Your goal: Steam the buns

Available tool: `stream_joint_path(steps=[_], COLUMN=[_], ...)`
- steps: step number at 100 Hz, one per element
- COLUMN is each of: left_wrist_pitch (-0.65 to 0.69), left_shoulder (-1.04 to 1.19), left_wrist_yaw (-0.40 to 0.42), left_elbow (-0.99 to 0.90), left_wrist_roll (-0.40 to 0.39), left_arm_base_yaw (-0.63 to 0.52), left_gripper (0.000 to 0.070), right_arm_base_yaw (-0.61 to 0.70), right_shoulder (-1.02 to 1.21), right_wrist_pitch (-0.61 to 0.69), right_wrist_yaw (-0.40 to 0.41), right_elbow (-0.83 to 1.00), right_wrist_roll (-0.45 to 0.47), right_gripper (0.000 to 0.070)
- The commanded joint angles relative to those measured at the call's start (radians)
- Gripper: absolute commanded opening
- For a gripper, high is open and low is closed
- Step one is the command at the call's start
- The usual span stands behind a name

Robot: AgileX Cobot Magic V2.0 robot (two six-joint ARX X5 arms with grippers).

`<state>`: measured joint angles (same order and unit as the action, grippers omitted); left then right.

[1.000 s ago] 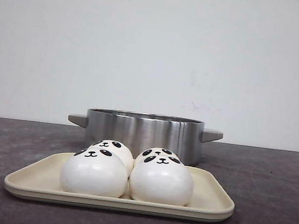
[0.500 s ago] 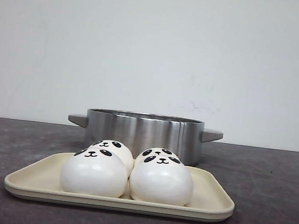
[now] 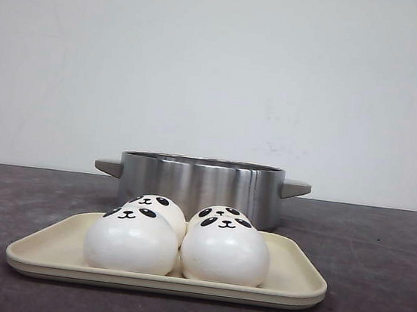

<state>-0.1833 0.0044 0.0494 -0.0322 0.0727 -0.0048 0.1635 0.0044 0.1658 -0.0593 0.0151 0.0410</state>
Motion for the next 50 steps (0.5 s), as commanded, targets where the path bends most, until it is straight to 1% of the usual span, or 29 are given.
stream_joint_path(steps=[1, 34, 44, 50], left_wrist_pitch=[-0.005, -0.005, -0.004, -0.003], left_shoulder=[-0.002, -0.002, -0.002, -0.002], left_wrist_yaw=[-0.002, -0.002, -0.002, -0.002], left_elbow=[0.018, 0.018, 0.018, 0.018], left_wrist_roll=[0.002, 0.002, 0.002, 0.003], left_arm_base_yaw=[0.001, 0.001, 0.001, 0.001], left_gripper=[0.0, 0.0, 0.0, 0.0], right_arm_base_yaw=[0.002, 0.002, 0.002, 0.002], right_shoulder=[-0.001, -0.001, -0.001, -0.001], right_wrist_pitch=[-0.008, -0.011, -0.034, -0.074], right_wrist_yaw=[0.0, 0.003, 0.037, 0.071], right_elbow=[-0.003, -0.003, -0.002, -0.002], right_wrist_roll=[-0.003, 0.01, 0.073, 0.136], right_gripper=[0.0012, 0.0012, 0.0012, 0.0012])
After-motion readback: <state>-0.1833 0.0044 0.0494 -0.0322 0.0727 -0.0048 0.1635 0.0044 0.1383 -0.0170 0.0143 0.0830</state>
